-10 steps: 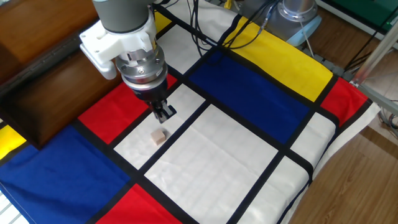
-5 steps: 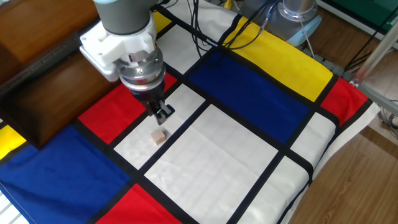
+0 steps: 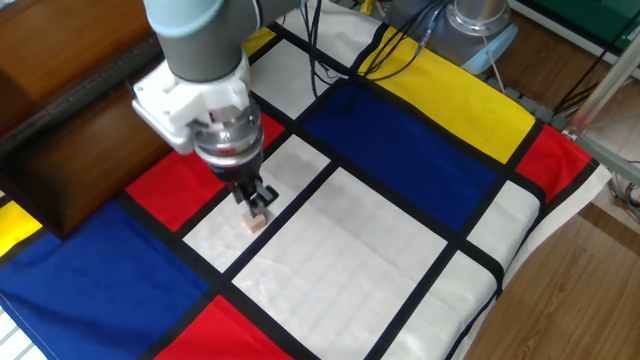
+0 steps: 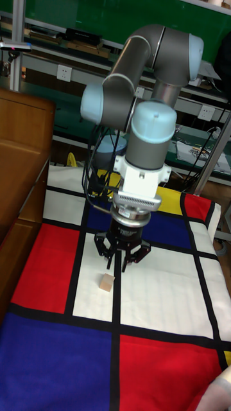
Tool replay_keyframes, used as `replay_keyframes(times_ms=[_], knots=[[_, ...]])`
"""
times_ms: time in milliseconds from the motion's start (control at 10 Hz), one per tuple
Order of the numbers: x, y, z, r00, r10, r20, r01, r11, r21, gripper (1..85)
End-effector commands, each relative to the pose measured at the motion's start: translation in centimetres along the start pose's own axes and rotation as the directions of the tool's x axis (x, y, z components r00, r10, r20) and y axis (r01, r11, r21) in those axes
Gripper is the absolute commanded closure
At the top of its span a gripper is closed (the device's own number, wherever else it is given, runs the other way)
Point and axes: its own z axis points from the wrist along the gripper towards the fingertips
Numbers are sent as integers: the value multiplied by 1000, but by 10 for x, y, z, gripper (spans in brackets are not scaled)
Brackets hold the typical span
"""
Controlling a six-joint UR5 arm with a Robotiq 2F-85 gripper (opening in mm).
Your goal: Put the object on the shelf
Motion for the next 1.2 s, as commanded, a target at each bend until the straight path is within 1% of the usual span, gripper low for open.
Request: replay_keyframes(times_ms=[0, 200, 300, 400, 600, 700, 800, 1000, 1100], knots=[[-8, 5, 22, 1000, -1, 20, 1, 1000, -13, 483], [-9, 4, 23, 1000, 8, 25, -8, 1000, -12, 487], [-9, 6, 23, 1000, 18, 23, -17, 1000, -16, 507], [-9, 10, 23, 1000, 20, 22, -19, 999, -32, 510], [-9, 13, 22, 999, 33, 24, -32, 998, -45, 570], [-8, 12, 22, 1000, 22, 18, -21, 999, -42, 570], [0, 12, 23, 1000, 29, -11, -29, 999, -42, 570], [8, 11, 22, 998, 51, -41, -52, 998, -36, 580], [7, 19, 22, 998, 51, -39, -53, 997, -64, 577]])
